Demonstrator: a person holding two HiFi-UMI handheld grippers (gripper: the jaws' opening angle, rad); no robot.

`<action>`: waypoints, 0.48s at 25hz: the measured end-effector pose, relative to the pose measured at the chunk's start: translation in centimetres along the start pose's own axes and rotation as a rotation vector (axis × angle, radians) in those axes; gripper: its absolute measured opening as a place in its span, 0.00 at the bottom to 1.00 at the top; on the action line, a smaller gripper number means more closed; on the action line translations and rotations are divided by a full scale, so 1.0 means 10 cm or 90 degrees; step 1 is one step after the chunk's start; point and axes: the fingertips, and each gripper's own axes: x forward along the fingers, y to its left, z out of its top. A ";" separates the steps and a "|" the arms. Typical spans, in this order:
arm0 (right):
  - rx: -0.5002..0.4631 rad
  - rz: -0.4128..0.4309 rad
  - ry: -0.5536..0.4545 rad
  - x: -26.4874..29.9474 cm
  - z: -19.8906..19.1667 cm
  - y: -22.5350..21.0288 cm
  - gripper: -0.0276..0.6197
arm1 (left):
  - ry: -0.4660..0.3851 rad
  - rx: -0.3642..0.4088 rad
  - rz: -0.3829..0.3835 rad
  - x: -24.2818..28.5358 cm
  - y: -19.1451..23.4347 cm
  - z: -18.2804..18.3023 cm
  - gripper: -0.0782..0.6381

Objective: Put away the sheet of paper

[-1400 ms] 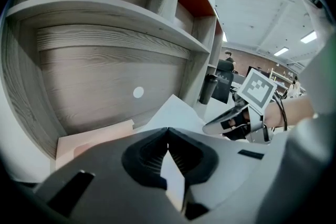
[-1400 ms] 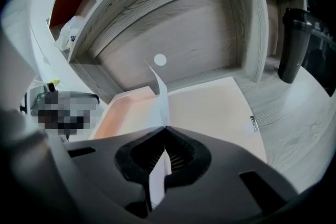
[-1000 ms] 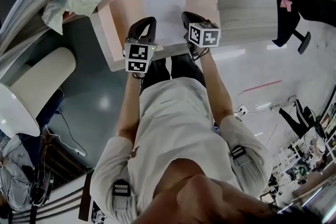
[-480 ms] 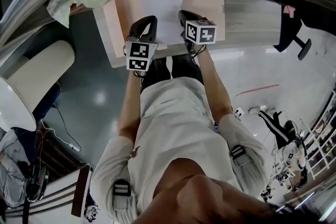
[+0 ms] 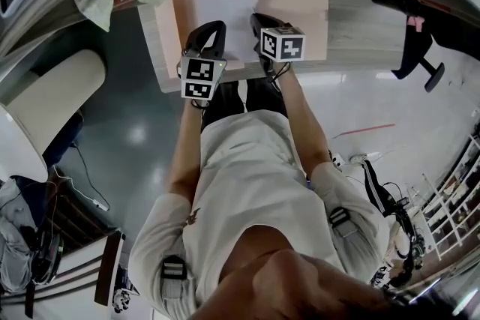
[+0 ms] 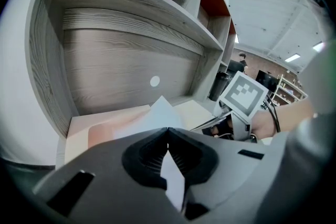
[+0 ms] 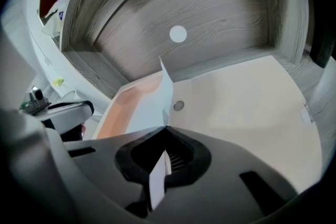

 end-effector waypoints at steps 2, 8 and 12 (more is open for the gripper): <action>-0.002 0.005 0.004 0.04 -0.01 0.05 0.07 | 0.000 -0.003 0.002 -0.02 0.02 -0.02 0.14; -0.008 0.020 0.026 0.15 -0.07 0.18 0.07 | -0.003 -0.010 0.004 -0.07 0.06 -0.05 0.14; -0.011 0.028 0.035 0.21 -0.09 0.25 0.07 | -0.004 -0.015 0.007 -0.11 0.08 -0.08 0.14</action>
